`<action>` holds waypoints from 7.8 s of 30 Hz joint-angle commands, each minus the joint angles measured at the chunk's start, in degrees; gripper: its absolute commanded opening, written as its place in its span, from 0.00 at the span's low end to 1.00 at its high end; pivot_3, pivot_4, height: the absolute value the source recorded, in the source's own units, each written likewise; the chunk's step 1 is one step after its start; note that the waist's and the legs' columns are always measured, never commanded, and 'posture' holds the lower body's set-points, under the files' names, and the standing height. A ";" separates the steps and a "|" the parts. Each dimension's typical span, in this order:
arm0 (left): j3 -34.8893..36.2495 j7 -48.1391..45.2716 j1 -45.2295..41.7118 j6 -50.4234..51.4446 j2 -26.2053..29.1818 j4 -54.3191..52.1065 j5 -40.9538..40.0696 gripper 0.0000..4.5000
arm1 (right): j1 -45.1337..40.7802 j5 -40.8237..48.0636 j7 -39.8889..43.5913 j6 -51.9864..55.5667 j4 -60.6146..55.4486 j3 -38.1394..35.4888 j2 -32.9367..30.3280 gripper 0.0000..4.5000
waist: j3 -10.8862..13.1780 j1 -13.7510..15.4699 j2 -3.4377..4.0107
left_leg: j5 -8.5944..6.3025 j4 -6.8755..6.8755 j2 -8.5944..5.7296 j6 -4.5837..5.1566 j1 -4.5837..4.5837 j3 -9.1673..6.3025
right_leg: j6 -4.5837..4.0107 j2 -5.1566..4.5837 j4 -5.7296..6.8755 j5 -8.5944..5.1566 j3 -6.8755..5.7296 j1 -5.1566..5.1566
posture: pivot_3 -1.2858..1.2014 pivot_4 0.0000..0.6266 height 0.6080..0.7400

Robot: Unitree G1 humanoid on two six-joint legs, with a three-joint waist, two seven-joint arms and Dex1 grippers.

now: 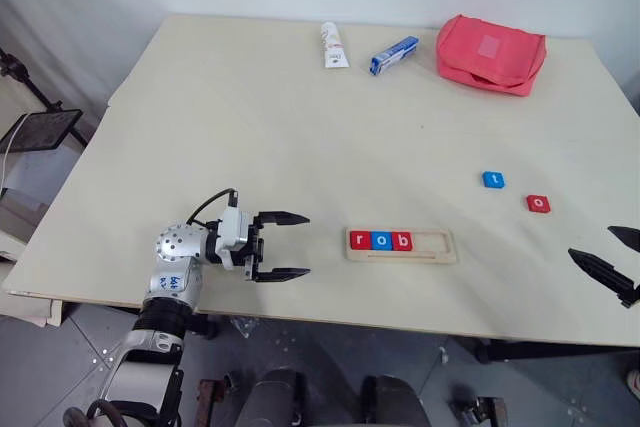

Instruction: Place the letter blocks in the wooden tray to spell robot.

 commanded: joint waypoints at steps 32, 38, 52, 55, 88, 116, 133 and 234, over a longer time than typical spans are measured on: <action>0.09 5.30 7.00 1.16 -0.87 -11.03 -0.65 1.00 | -33.19 -8.96 -27.00 0.50 30.70 17.80 7.71 0.99 | -0.01 -0.69 0.07 | 0.00 -0.02 0.03 0.00 0.01 -0.02 | 0.00 0.01 0.12 0.00 -0.01 -0.04 | 0.52 0.24 1.00; 0.01 5.52 7.55 1.25 -0.78 -11.64 -0.73 1.00 | -33.38 -8.75 -28.30 -1.03 32.45 17.44 8.26 0.71 | -0.01 -0.70 0.07 | 0.00 -0.02 0.02 0.00 0.02 -0.03 | 0.00 0.01 0.12 0.00 -0.01 -0.02 | 0.52 0.24 1.00; 1.35 2.13 6.24 0.43 1.63 -7.71 -1.40 1.00 | -22.09 -4.35 -35.50 6.33 2.77 15.36 12.95 0.32 | -0.02 -0.78 0.11 | 0.00 -0.05 0.04 -0.01 0.00 -0.04 | 0.00 0.00 0.13 0.00 0.01 -0.07 | 0.52 0.24 1.00; 1.98 1.70 4.90 -0.30 2.33 -5.37 -1.12 1.00 | -15.01 -1.68 -39.60 12.90 -13.12 14.75 15.98 0.32 | -0.03 -0.53 0.14 | 0.00 -0.05 0.03 -0.01 0.01 -0.04 | 0.00 0.00 0.15 0.00 0.04 -0.09 | 0.52 0.24 1.00; 1.44 1.24 2.15 -0.29 1.42 -3.51 -0.90 1.00 | 5.56 2.37 -40.80 20.66 -41.71 16.06 22.32 0.99 | -0.03 -0.15 0.14 | 0.00 -0.13 -0.04 0.00 0.17 0.05 | 0.00 0.06 0.26 0.00 0.41 -0.12 | 0.52 0.24 1.00; 1.39 -0.09 6.01 0.32 2.57 -8.78 -1.70 1.00 | -43.36 -23.90 25.36 -31.64 31.01 48.41 -8.83 0.99 | 0.04 -1.41 0.02 | -0.03 -0.01 0.05 0.08 0.00 0.05 | 0.00 0.03 -0.22 0.00 0.00 0.06 | 0.52 0.24 1.00; 1.26 4.61 11.85 1.78 3.47 -15.74 -1.76 1.00 | -54.99 -32.02 25.42 -38.48 48.12 54.46 -5.36 0.32 | 0.03 -1.65 0.01 | -0.03 0.07 0.08 0.06 0.16 -0.03 | 0.00 0.04 -0.29 0.00 0.00 0.32 | 0.52 0.24 1.00; 0.03 0.64 1.24 0.87 -0.21 -4.00 -0.46 1.00 | -23.51 -5.50 -15.90 14.28 -0.74 15.24 1.74 0.99 | 0.11 -0.55 0.17 | -0.02 0.04 0.04 0.03 0.01 0.08 | 0.01 0.00 0.11 0.01 0.02 -0.08 | 0.52 0.24 1.00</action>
